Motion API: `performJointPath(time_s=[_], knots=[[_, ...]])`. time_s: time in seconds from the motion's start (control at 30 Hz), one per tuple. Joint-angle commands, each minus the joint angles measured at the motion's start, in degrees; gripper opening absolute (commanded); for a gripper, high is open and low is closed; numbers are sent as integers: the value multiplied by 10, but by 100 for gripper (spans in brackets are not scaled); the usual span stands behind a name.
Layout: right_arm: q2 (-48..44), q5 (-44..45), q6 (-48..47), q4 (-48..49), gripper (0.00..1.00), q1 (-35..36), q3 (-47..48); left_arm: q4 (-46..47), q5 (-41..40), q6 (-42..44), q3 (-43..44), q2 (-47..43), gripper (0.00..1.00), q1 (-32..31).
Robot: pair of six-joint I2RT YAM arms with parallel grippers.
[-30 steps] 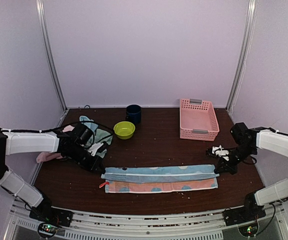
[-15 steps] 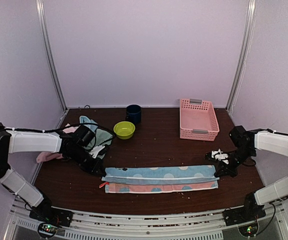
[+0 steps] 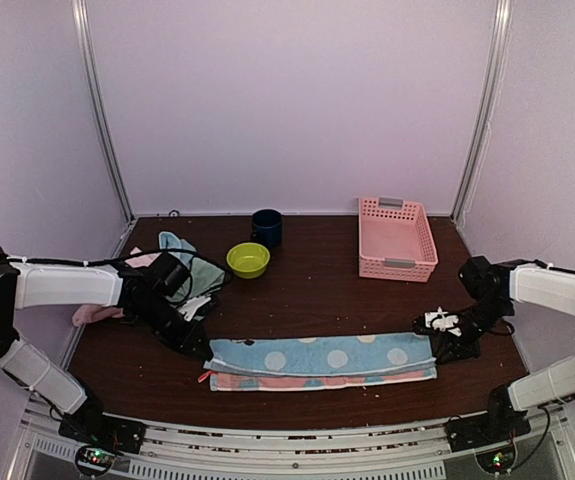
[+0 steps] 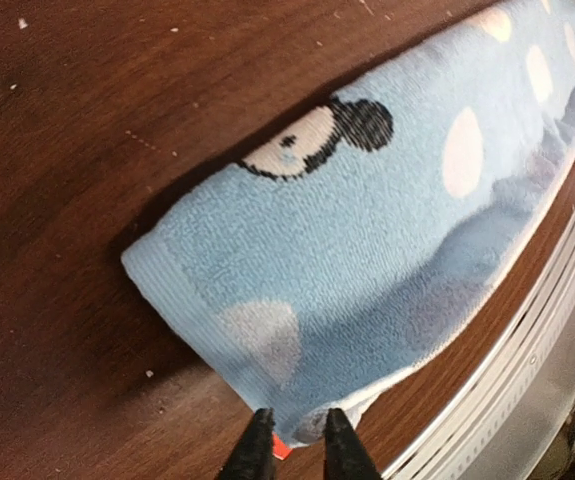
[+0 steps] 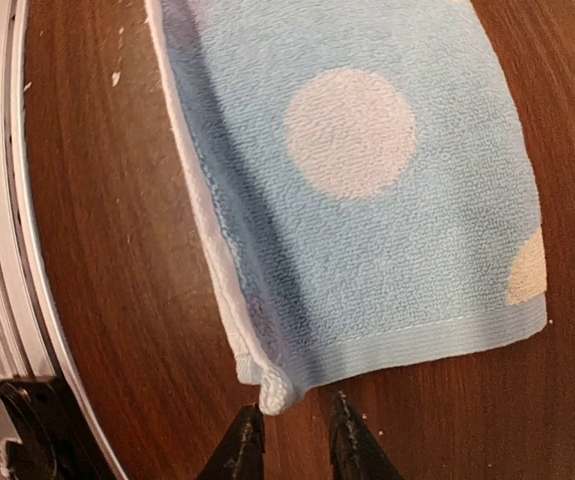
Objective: Roll the towels
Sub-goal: Fold the towel at the center of the board, then move the towel to the center of the board.
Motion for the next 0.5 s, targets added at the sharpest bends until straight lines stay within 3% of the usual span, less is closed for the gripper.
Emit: performJointPath(time_s=[0.0, 0.1, 0.2, 0.3, 0.47], knots=[[-70, 42, -28, -52, 28, 4, -5, -49, 17, 12, 26, -53, 26, -6], [-126, 59, -4, -43, 30, 4, 8, -70, 17, 16, 41, -95, 33, -5], [-142, 20, 21, -13, 29, 4, 13, -49, -7, 22, 61, -94, 35, -5], [-94, -45, 48, 12, 29, 5, 32, -35, -15, 33, 97, -35, 32, -5], [17, -43, 138, 83, 26, 13, 74, 43, -15, 14, 124, 45, 24, -7]])
